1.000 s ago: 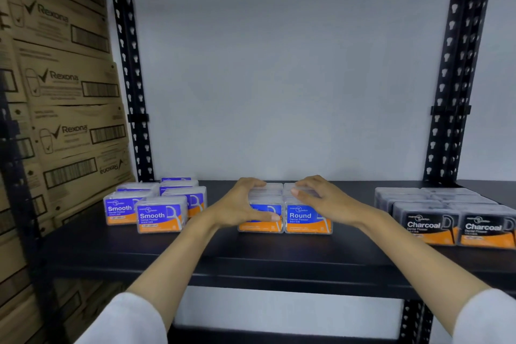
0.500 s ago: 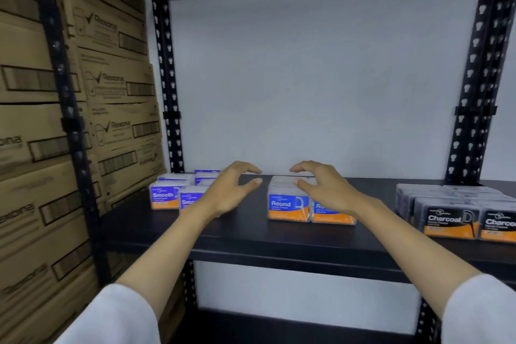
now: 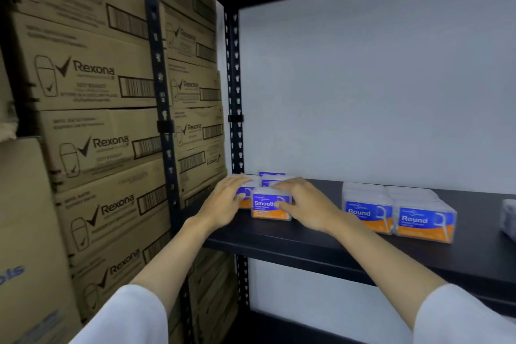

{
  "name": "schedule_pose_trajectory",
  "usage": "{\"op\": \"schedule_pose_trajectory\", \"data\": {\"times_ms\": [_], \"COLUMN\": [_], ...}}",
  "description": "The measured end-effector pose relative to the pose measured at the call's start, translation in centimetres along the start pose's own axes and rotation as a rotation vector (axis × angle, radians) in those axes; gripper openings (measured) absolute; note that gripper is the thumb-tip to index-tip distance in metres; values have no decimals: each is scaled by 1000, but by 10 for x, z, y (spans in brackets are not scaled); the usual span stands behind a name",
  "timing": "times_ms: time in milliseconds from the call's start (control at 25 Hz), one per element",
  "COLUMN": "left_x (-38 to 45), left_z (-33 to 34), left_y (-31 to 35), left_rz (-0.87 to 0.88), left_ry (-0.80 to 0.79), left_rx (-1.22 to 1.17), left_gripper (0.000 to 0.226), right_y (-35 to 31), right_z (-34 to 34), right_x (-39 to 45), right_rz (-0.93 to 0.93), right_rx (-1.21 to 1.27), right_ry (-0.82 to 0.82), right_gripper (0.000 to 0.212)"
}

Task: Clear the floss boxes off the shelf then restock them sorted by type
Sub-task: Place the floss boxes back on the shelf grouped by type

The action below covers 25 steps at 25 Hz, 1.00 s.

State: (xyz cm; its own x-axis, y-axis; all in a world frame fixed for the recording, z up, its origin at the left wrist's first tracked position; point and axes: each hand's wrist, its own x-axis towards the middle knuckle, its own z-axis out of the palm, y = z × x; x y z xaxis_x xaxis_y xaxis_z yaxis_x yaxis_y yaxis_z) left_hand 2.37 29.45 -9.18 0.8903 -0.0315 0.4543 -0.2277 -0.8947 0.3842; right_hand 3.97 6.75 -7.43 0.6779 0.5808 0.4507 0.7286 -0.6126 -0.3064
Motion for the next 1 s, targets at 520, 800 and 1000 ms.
{"op": "schedule_pose_trajectory", "data": {"times_ms": [520, 800, 1000], "left_x": [6, 32, 56], "left_z": [-15, -26, -19], "left_y": [-6, -17, -29], "left_rz": [100, -13, -81], "left_ry": [-55, -258, -376], "left_rx": [-170, -14, 138], "left_gripper": [37, 105, 127], "right_y": [20, 34, 36], "right_z": [9, -13, -4], "right_x": [10, 17, 21], "right_rz": [5, 207, 188], "right_rx": [14, 184, 124], "right_ry": [71, -30, -76], "right_gripper": [48, 76, 67]}}
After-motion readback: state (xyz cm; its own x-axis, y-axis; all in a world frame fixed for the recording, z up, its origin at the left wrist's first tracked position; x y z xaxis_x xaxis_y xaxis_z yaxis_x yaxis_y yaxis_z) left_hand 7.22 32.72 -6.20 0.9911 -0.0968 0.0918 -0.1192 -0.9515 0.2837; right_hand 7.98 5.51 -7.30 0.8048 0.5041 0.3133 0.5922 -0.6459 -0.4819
